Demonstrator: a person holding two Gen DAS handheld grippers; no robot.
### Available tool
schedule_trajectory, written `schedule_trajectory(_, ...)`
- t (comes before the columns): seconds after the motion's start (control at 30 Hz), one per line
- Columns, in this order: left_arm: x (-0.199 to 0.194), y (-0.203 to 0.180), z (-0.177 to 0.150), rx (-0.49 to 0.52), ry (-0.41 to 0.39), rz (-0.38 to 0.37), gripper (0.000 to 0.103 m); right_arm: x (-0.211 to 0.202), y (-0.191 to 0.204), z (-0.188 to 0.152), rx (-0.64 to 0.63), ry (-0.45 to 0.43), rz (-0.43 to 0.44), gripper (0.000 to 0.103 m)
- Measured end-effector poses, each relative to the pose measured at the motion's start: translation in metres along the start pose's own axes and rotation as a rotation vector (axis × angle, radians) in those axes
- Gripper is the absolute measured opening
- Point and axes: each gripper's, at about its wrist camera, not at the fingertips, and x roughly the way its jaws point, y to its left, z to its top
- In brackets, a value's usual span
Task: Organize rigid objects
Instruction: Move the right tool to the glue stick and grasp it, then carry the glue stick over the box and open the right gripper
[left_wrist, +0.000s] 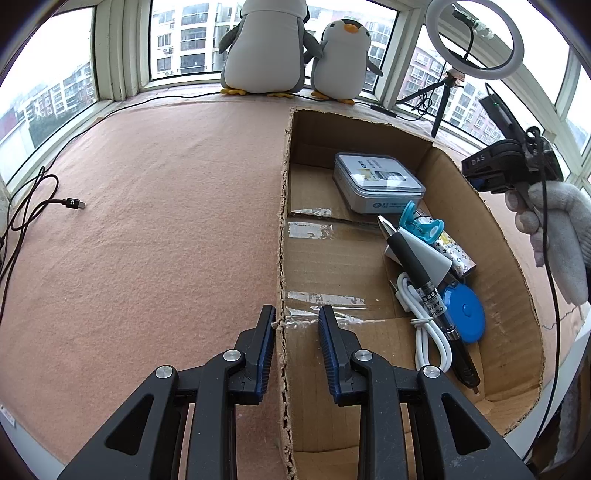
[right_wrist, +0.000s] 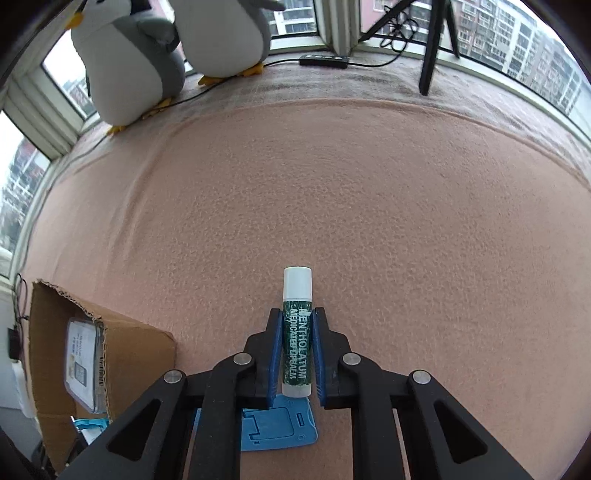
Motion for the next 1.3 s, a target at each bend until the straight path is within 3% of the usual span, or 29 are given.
schedule_trajectory(0.4,0.0,-0.002,0.0,0.004,0.001,0.014,0.026,-0.051,-0.017,-0.019,0.073,-0.122,0.127,0.014)
schedule_trajectory(0.73,-0.001,-0.004,0.0,0.004,-0.001,0.019,0.026,-0.108,0.02,-0.055,0.002,-0.18,0.306,0.014)
schedule_trajectory(1.0,-0.001,-0.003,0.0,0.004,-0.001,0.02,0.026,-0.119,0.078,-0.1,-0.123,-0.064,0.479,0.014)
schedule_trajectory(1.3,-0.002,-0.003,-0.001,0.006,-0.003,0.027,0.026,-0.104,0.108,-0.14,-0.178,0.064,0.543,0.014)
